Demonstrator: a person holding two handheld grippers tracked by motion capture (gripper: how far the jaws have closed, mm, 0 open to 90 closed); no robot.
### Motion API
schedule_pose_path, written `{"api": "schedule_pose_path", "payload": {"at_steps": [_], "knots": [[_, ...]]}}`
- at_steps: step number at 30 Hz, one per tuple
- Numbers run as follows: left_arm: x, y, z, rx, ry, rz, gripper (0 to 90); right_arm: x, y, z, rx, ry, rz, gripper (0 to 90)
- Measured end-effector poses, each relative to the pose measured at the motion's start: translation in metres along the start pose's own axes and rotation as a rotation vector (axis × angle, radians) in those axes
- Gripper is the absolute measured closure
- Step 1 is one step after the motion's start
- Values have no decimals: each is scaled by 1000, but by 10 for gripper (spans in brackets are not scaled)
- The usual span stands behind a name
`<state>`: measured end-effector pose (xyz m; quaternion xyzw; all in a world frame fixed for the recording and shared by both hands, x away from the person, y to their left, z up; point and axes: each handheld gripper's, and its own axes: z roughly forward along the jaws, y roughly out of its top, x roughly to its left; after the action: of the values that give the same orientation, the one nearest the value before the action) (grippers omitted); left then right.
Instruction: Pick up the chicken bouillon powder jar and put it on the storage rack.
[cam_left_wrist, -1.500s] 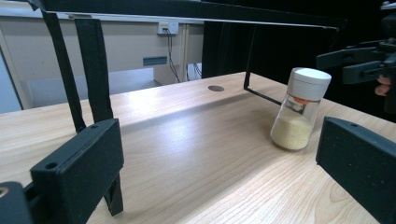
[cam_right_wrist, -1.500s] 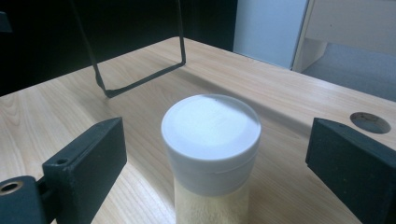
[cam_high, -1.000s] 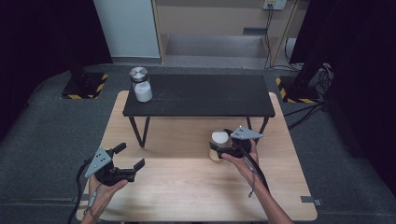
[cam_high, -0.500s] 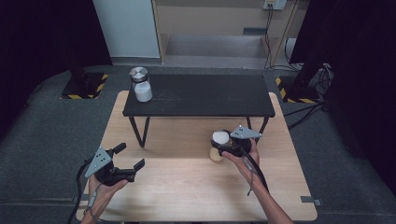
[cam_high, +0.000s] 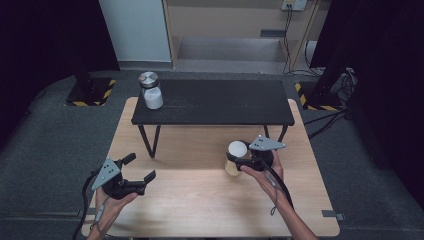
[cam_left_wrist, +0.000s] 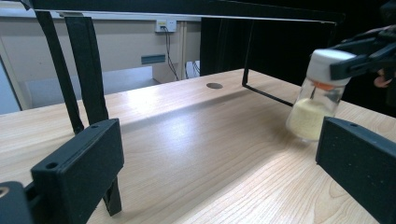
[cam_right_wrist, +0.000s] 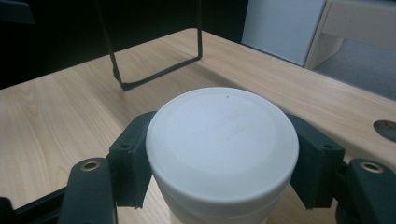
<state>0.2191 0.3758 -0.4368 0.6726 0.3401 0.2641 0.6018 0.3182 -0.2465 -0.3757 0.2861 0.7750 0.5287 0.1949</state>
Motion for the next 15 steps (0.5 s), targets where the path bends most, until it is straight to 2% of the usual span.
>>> {"api": "schedule_pose_path", "payload": {"at_steps": [15], "knots": [[0, 0, 0, 1, -4, 1, 0, 14, 56, -40, -1, 43, -26, 333]]}}
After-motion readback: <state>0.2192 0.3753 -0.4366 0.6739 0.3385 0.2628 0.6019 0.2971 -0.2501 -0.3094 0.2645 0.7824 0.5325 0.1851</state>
